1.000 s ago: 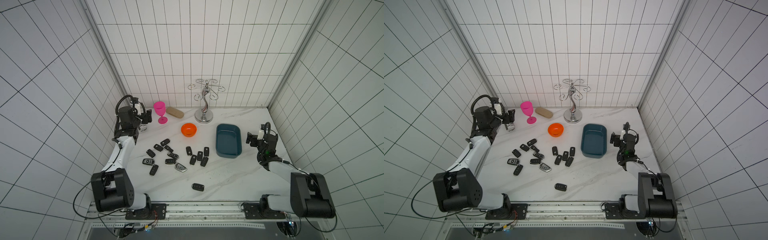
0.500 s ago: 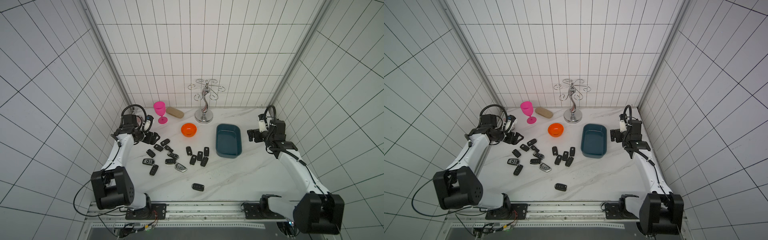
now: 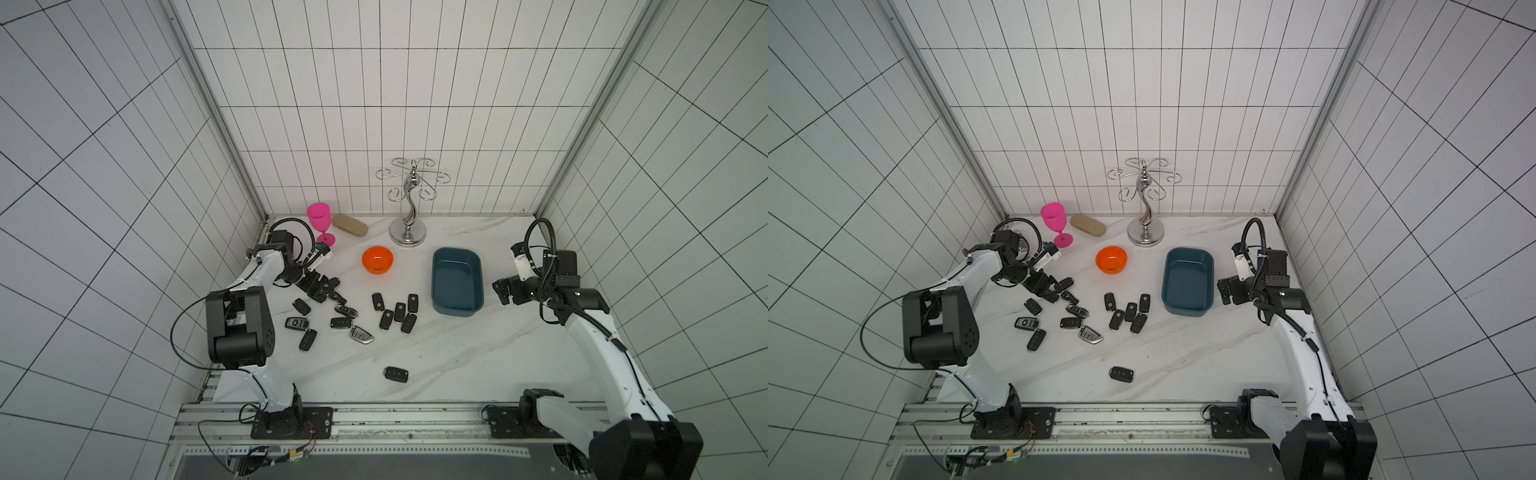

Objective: Place the car key into the storage box
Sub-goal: Pick up the car key from the center of the board.

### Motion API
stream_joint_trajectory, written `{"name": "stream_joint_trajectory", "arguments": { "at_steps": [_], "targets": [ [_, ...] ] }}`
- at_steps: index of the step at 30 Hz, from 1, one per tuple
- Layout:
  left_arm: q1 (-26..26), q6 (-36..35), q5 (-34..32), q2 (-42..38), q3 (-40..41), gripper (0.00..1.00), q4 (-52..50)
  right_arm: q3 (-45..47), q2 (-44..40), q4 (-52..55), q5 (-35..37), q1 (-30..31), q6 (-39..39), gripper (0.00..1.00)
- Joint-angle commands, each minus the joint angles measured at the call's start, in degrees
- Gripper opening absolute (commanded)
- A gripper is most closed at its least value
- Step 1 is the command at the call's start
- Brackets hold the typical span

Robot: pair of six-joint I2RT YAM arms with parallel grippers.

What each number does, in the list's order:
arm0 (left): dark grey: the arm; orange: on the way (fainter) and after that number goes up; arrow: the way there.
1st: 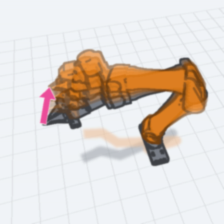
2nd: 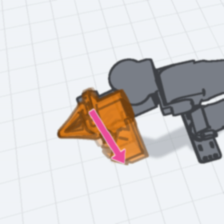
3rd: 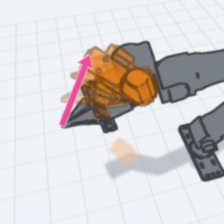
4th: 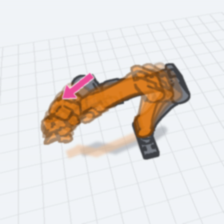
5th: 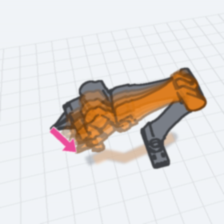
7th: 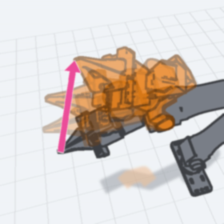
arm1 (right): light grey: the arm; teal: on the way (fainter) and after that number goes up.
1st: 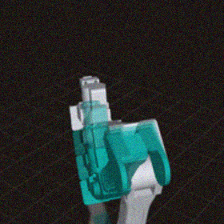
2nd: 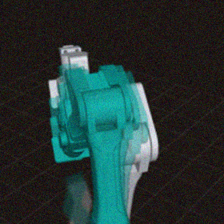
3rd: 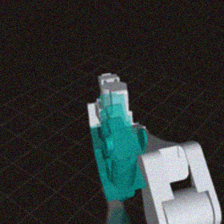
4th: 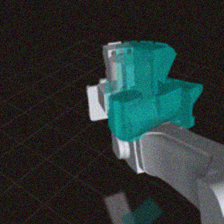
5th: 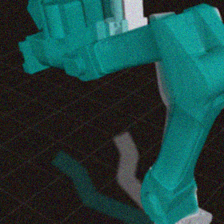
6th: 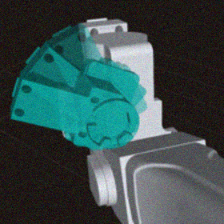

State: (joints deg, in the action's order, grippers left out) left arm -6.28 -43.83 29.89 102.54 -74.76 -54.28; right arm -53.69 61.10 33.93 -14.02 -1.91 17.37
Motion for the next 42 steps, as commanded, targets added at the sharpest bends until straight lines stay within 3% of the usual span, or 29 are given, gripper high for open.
{"name": "stream_joint_trajectory", "arguments": {
  "at_steps": [1,7,24,30,36,42],
  "targets": [
    [1.19,-1.47,-2.58,2.59,-2.07,0.84,1.24,2.29,-0.61,2.42,-2.93,-1.03,2.32,0.99],
    [1.43,2.39,-2.73,4.77,-1.37,0.84,9.64,3.33,-0.41,1.52,-4.08,-2.47,2.32,0.99],
    [4.98,2.62,-8.2,13.18,-4.3,0.81,13.89,5.37,0.25,-0.51,-4.6,-3.97,1.89,0.98],
    [6.31,2.79,-12.77,13.18,-3.12,0.71,13.41,5.48,-0.18,-0.7,-4.78,-4.67,1.49,0.99],
    [6.35,4.41,-16.81,12.97,-1.21,0.68,13.76,5.53,-0.01,-0.96,-5.03,-5.03,1.27,0.99],
    [6.21,5.49,-18.32,14.06,-2.24,0.51,11.87,5.63,0.17,-0.9,-4.87,-5.12,1.44,0.98]
  ]
}}
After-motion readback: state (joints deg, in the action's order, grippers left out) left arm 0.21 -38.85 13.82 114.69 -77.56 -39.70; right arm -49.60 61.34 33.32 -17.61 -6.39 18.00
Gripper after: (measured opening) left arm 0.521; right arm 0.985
